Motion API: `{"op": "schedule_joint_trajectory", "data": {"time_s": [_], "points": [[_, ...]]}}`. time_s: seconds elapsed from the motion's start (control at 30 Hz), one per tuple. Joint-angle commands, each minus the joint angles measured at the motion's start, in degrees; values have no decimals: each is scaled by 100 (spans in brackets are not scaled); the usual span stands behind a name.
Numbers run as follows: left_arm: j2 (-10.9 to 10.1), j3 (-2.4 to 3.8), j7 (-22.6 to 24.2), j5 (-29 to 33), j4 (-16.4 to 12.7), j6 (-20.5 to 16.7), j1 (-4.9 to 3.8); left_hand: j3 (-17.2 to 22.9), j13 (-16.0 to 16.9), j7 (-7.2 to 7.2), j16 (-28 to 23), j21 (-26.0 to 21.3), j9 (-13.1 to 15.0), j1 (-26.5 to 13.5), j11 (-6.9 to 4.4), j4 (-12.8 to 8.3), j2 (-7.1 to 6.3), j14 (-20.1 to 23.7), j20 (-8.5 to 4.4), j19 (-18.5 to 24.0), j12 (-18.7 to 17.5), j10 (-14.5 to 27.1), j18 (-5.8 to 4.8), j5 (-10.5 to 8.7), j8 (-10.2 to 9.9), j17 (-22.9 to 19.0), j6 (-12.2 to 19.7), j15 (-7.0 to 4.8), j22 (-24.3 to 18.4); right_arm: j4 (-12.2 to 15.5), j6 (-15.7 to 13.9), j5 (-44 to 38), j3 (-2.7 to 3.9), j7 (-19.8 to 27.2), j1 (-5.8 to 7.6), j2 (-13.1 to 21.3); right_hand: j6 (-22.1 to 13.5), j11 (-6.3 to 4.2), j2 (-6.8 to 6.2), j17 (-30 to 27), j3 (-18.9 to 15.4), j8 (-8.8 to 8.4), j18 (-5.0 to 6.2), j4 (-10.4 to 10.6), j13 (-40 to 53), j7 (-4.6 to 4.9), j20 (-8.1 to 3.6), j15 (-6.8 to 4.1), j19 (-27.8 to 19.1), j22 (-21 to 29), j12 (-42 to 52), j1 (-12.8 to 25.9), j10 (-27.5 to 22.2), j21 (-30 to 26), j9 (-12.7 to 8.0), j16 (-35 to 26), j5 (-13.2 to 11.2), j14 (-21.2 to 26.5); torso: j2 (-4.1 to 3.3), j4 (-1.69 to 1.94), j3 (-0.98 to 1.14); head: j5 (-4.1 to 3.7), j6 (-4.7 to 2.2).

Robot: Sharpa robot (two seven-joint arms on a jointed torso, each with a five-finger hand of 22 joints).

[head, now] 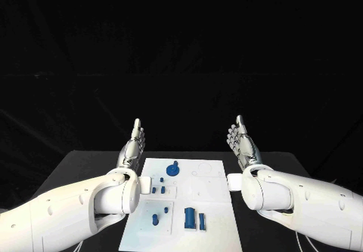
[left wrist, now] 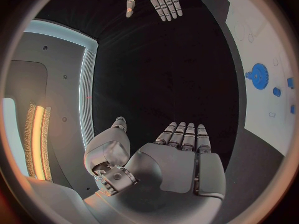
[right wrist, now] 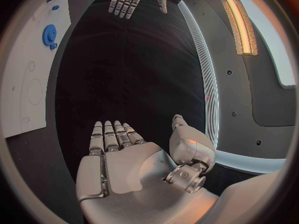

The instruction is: Assemble the parts on the task board

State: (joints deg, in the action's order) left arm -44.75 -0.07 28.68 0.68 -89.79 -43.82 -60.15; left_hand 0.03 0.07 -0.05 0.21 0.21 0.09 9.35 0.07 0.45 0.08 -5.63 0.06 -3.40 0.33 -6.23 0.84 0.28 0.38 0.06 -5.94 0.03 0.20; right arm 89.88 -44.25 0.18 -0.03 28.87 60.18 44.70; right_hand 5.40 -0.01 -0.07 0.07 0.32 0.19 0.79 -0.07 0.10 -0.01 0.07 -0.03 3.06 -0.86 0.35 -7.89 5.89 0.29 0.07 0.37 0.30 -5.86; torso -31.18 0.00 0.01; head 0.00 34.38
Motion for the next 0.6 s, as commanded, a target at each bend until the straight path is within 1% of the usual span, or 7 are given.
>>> {"op": "schedule_joint_trajectory", "data": {"time_s": [0.03,0.07,0.1,0.2,0.23,0.27,0.6], "points": [[6,7,111,-68,-16,-29,-1,-3,-7,5,-21,-21,-9,-303,-7,-45,-8,563,-6,340,-33,206,-84,-28,-38,-6,187,-3,-20,8,13,-18,3,92,-2,-1,-540,1,7,-7,-32,-19,-79,7,-10,1,-7,3,-306,86,-35,339,-589,-29,-7,-37,-30,586,0,0,-1,0,0],[6,7,111,-68,-16,-29,-1,-3,-7,5,-21,-21,-9,-322,-7,-45,-8,563,-6,340,-33,210,-84,-28,-38,-6,188,-3,-20,8,13,-18,3,92,-2,-1,-540,1,7,-7,-32,-19,-79,7,-10,1,-7,3,-306,86,-35,789,-589,-29,-7,-37,-30,586,0,0,-1,0,0],[6,7,111,-68,-16,-29,-1,-3,-7,5,-21,-21,-9,-337,-7,-45,-8,563,-6,340,-33,623,-84,-28,-38,-6,594,-3,-20,8,13,-18,3,92,-2,-1,-540,1,7,-7,-32,-19,-79,7,-10,1,-7,3,-306,86,-35,789,-589,-29,-7,-37,-30,586,0,0,-1,0,0],[6,7,111,-68,-16,-29,-1,-3,-7,5,-21,-21,-9,-402,-7,-45,-8,563,-6,340,-33,623,-84,-28,-38,-6,594,-3,-20,8,13,-18,3,92,-2,-1,-540,1,7,-7,-32,-19,-79,7,-10,1,-7,3,-306,86,-35,789,-589,-29,-7,-37,-30,586,0,0,-1,0,0],[6,7,111,-68,-16,-29,-1,-3,-7,5,-21,-21,-9,-486,-7,-45,-8,563,-6,340,-33,623,-84,-28,-38,-6,594,-3,-20,8,13,-18,3,92,-2,-1,-540,1,7,-7,-32,-19,-79,7,-10,1,-7,3,-306,86,-35,789,-589,-29,-7,-37,-30,586,0,0,-1,0,0],[6,7,111,-68,-16,-29,-1,-3,-7,5,-21,-21,-9,-935,-7,-45,-8,563,-6,340,-33,623,-84,-28,-38,-6,594,-3,-20,8,13,-18,3,92,-2,-1,-540,1,7,-7,-32,-19,-79,7,-10,1,-7,3,-306,86,-35,789,-589,-29,-7,-37,-30,586,0,0,-1,0,0],[6,7,111,-68,-16,-29,-1,-3,-7,5,-21,-21,-9,-935,-7,-45,-8,563,-6,340,-33,623,-84,-28,-38,-6,594,-3,-20,8,13,-18,3,92,-2,-1,-540,1,7,-7,-32,-19,-79,7,-10,1,-7,3,-306,86,-35,789,-589,-29,-7,-37,-30,586,0,0,-1,0,0]]}}
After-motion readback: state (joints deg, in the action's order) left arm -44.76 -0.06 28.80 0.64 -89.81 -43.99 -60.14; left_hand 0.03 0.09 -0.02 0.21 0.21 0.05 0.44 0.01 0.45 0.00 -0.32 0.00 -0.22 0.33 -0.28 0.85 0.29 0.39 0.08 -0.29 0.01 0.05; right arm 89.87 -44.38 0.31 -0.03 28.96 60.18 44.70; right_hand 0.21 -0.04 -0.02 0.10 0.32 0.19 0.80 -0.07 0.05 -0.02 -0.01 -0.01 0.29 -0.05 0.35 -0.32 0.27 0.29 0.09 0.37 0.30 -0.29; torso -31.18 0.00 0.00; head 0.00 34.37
